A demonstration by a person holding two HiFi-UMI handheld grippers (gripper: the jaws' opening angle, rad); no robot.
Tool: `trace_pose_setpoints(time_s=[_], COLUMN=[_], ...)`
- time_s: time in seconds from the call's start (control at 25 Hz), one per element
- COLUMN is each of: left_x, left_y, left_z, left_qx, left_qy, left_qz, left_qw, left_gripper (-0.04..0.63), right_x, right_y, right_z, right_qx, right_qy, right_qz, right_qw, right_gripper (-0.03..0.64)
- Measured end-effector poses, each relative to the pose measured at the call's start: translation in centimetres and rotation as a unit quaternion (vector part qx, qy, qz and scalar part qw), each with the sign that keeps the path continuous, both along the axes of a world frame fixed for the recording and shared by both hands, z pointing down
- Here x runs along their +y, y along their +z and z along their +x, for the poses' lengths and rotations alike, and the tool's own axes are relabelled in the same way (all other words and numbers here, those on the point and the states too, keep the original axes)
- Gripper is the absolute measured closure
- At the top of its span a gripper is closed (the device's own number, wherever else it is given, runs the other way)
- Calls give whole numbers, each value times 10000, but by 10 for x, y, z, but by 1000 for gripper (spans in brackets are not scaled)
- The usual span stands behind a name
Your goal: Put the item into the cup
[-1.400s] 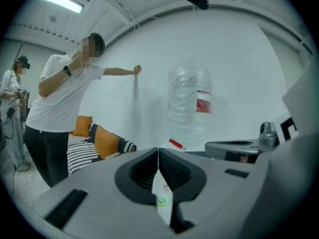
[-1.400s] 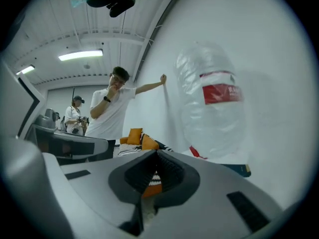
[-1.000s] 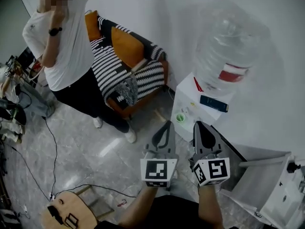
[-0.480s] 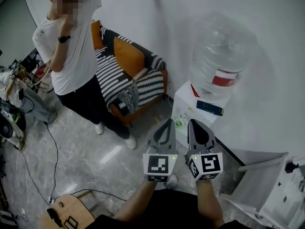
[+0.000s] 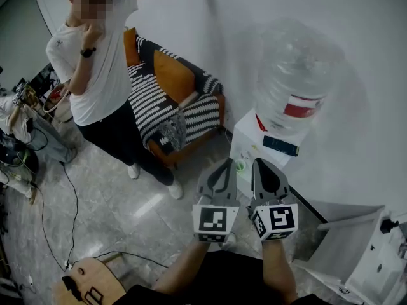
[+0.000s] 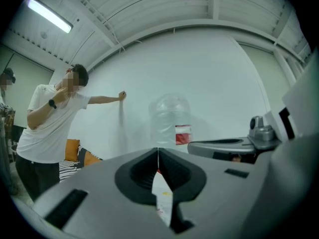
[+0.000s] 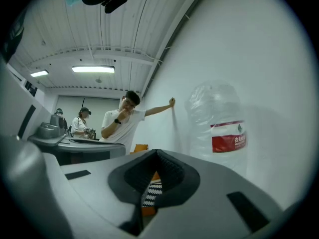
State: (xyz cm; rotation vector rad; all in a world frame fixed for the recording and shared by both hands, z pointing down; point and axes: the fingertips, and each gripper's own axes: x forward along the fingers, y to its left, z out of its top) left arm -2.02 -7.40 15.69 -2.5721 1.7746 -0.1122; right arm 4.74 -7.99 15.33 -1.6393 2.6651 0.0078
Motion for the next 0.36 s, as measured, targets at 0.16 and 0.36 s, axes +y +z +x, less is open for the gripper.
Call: trace_pose_setpoints(time_s=[0.16, 0.36], left_x=[-3, -10], left_y=[4, 7], left_z=[-1, 1], left_qx=[-53, -25], left_qy=[16, 35], left_qz=[18, -5], left_qw=[10000, 10000], left_gripper=[581, 581], right_x=[-2, -7], right_y=[0, 3], right_z=[-1, -2], right_qx=[13, 58], right_qy=[5, 20], right_qz=[18, 76], right_qw=[10000, 10000], right_gripper=[607, 607])
